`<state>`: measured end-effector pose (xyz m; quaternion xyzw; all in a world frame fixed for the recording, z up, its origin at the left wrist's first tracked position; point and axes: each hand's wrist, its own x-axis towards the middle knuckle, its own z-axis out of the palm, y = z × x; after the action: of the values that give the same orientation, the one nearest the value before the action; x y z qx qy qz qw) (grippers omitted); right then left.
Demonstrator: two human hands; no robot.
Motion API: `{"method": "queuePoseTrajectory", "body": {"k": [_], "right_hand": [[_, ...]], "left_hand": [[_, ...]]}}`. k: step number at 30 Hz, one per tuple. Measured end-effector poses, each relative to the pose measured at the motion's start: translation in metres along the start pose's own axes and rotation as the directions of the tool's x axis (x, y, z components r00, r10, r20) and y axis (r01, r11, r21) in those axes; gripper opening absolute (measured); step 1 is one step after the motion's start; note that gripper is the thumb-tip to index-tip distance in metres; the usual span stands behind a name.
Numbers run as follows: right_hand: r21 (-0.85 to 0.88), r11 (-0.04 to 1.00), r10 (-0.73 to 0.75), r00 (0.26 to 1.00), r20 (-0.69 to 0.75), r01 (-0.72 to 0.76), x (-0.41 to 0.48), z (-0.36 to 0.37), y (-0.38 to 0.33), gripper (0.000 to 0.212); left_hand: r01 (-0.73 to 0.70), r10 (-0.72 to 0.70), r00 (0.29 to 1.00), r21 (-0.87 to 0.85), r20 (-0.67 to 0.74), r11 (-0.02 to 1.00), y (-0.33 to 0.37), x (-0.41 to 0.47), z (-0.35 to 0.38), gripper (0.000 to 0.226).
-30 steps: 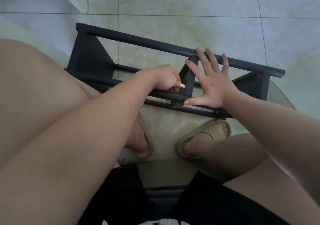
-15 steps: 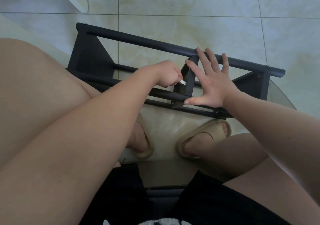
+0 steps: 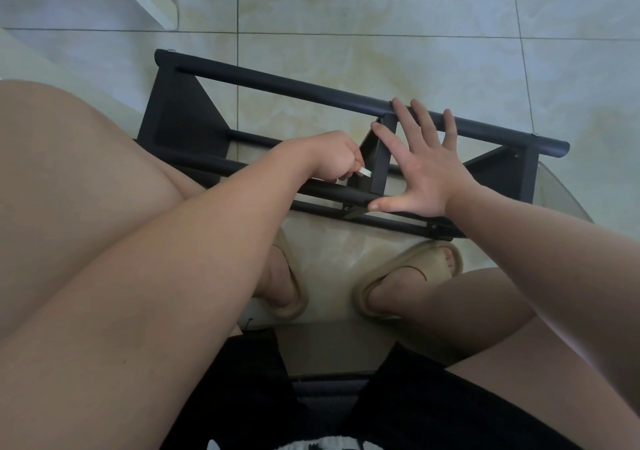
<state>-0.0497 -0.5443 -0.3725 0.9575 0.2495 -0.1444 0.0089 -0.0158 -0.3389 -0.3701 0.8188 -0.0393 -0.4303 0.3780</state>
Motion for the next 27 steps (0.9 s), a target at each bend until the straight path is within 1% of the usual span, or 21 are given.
{"method": "queuePoseTrajectory", "body": {"k": [8, 13, 15, 17, 19, 20, 22, 23, 25, 27], "right_hand": [[-0.001, 1.000, 0.007, 1.000, 0.011, -0.006, -0.001, -0.002, -0.001, 0.126], [-0.011, 1.000, 0.000, 1.000, 0.005, 0.000, -0.004, 0.001, -0.002, 0.126], [-0.010, 1.000, -0.001, 1.000, 0.013, 0.001, -0.004, 0.001, -0.002, 0.126], [-0.001, 1.000, 0.011, 0.999, 0.042, -0.011, -0.001, -0.002, -0.001, 0.128], [0.006, 1.000, 0.017, 0.996, 0.093, -0.018, 0.003, -0.006, 0.002, 0.130], [0.016, 1.000, 0.015, 0.992, 0.123, -0.017, 0.003, -0.009, 0.003, 0.131], [0.064, 0.998, -0.004, 0.984, 0.176, -0.007, 0.003, -0.016, 0.009, 0.132], [0.103, 0.995, -0.010, 0.982, 0.189, -0.009, 0.003, -0.020, 0.012, 0.131], [0.187, 0.981, 0.005, 0.983, 0.184, -0.040, 0.005, -0.031, 0.018, 0.121], [0.229, 0.970, 0.046, 0.987, 0.155, -0.081, 0.009, -0.042, 0.023, 0.104]], "left_hand": [[0.018, -0.018, 1.000, 0.004, -0.016, 1.000, 0.002, -0.008, 0.003, 0.025], [0.026, -0.027, 1.000, 0.057, 0.011, 0.998, 0.004, -0.016, 0.005, 0.031], [0.037, -0.038, 0.999, 0.068, 0.008, 0.997, 0.006, -0.020, 0.007, 0.027], [0.045, -0.043, 0.999, 0.086, -0.025, 0.995, 0.010, -0.025, 0.008, 0.021], [0.076, -0.065, 0.995, 0.146, -0.077, 0.986, 0.016, -0.029, 0.008, 0.024], [0.114, -0.094, 0.989, 0.192, -0.111, 0.975, 0.020, -0.032, 0.008, 0.026], [0.213, -0.144, 0.957, 0.272, -0.253, 0.938, 0.026, -0.037, 0.008, 0.018], [0.257, -0.155, 0.928, 0.279, -0.339, 0.925, 0.029, -0.039, 0.007, 0.013], [0.276, -0.143, 0.861, 0.211, -0.489, 0.938, 0.034, -0.038, 0.002, 0.020], [0.213, -0.089, 0.812, 0.150, -0.577, 0.966, 0.041, -0.035, -0.008, 0.020]]}}
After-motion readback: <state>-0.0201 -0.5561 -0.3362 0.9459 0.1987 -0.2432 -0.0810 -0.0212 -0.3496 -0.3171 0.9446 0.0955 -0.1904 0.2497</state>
